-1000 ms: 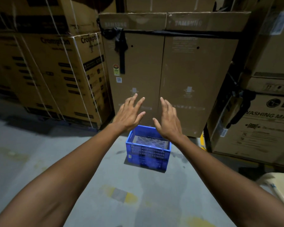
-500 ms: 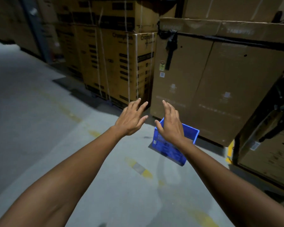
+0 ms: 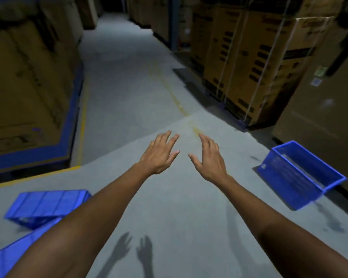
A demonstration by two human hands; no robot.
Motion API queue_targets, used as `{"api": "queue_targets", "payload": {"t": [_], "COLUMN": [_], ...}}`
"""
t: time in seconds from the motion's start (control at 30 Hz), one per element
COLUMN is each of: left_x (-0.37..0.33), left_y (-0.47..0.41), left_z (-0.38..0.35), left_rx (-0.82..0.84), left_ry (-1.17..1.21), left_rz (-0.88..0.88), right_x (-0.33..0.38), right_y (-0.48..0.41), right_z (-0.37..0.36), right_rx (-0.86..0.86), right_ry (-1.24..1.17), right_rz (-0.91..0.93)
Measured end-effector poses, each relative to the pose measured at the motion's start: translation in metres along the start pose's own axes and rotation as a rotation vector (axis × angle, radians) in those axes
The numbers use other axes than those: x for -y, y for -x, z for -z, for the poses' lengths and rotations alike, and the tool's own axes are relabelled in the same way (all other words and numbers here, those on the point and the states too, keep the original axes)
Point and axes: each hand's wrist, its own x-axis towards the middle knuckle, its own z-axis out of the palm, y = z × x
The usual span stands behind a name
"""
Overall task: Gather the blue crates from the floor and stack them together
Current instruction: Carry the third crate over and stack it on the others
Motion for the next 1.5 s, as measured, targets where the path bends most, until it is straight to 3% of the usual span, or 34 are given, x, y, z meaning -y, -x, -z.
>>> {"api": "queue_targets", "payload": {"t": [0.27,0.47,0.63,1.07,1.23,1.5], "left_x": [0.158,0.269,0.344,0.456,0.487,0.537], "left_y": [0.175,0.319,0.398,0.526,0.561,0.591], "left_z": [0.1,0.164,0.186,0.133,0.109,0.058], "left_rx": [-0.103,-0.082,-0.038,0.118,0.18,0.257], "left_ry": [-0.088,-0.179,-0.184,-0.112,-0.068,-0.067], "left_rz": [0.225,0.333,0.416,0.703,0.758,0.692], "right_x": [0.219,0.379,0.468,0.57,0.58,0.595], "right_y": [0.029,0.071,0.09,0.107,0.121,0.15], "right_z": [-0.082,-0.157,-0.202,-0.355,-0.401,-0.458], "right_rx": [0.065,0.156,0.226,0.568,0.702,0.687], "right_ry": [-0.1,-0.164,-0.177,-0.164,-0.082,-0.038], "right_rz": [0.221,0.302,0.341,0.514,0.48,0.394]}}
